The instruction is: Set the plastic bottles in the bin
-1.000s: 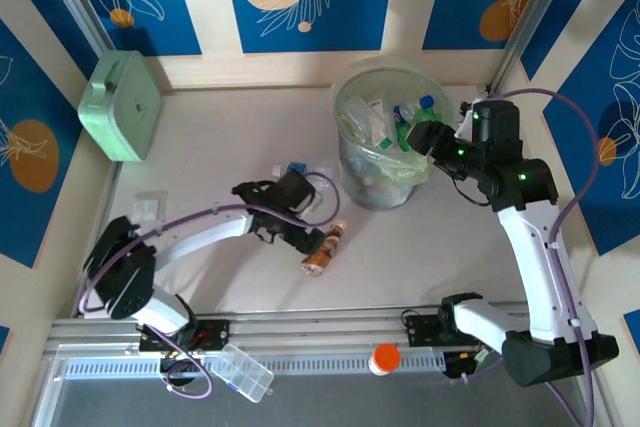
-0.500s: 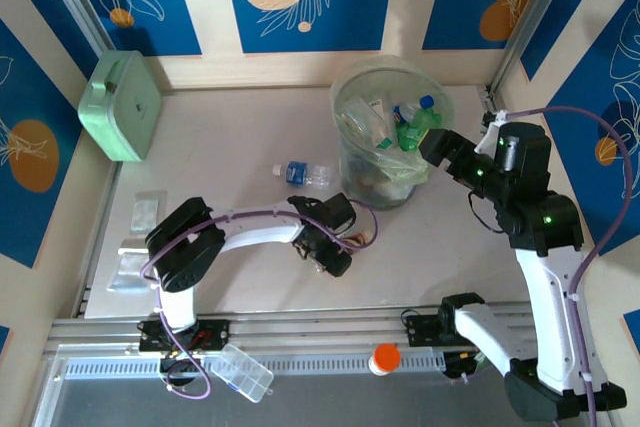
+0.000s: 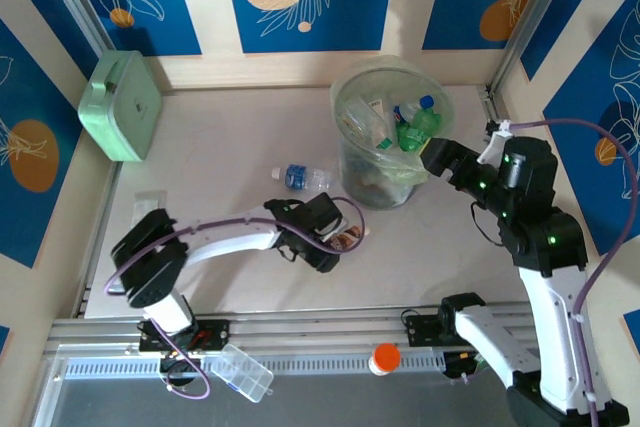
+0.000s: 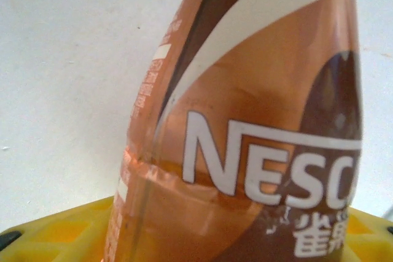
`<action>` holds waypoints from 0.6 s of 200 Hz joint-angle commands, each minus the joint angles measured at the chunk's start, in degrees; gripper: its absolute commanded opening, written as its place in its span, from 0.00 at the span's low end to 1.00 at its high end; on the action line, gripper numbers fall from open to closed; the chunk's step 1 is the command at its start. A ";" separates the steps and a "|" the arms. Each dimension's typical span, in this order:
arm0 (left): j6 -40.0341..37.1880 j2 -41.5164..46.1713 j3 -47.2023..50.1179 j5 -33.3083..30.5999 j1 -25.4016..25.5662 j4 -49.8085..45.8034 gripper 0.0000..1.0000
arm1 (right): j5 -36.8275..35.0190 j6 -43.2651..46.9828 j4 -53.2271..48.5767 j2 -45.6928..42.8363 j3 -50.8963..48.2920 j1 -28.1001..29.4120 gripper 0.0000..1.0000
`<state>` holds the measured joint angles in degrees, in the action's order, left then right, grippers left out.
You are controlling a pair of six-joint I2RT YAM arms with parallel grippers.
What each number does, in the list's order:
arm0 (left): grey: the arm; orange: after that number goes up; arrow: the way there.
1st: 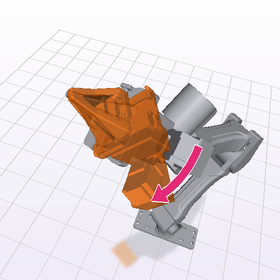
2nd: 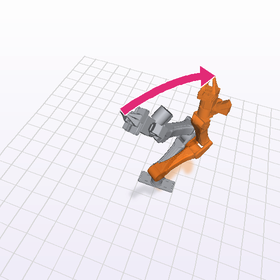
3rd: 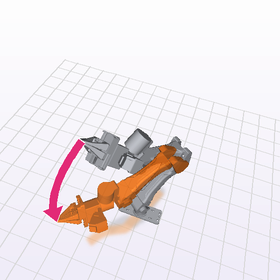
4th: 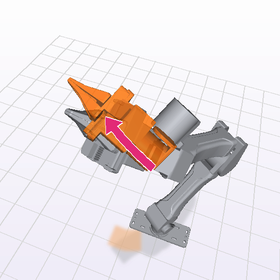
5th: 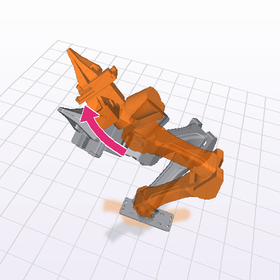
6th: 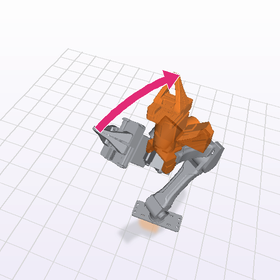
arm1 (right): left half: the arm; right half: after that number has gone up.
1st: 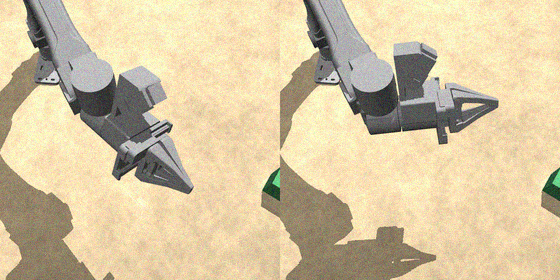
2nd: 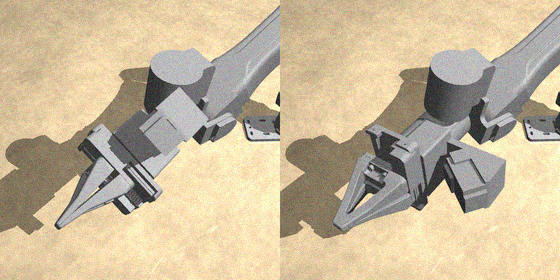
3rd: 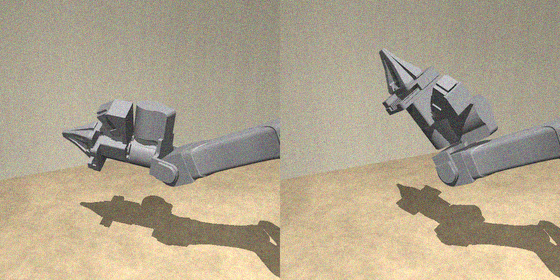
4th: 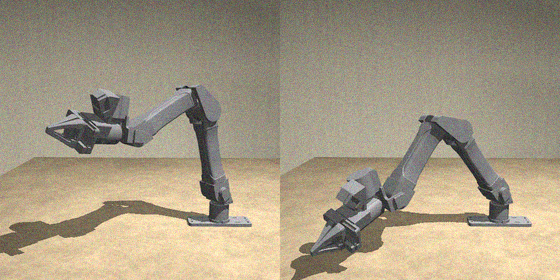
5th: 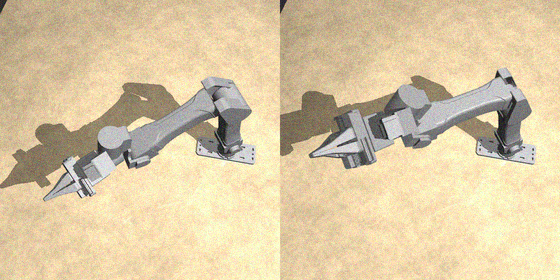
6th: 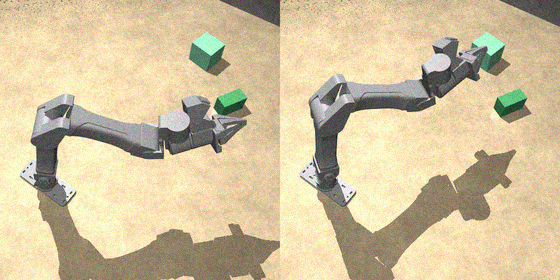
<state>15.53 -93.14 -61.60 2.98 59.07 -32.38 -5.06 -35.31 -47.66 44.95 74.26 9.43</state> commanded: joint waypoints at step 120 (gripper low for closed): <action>-0.13 39.24 5.62 2.44 -0.27 22.19 0.53 | 27.73 -2.67 37.57 -1.38 -11.25 14.75 0.90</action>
<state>13.45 -54.41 -55.64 4.47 59.00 -18.15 18.81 -36.88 -21.52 42.57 64.88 19.09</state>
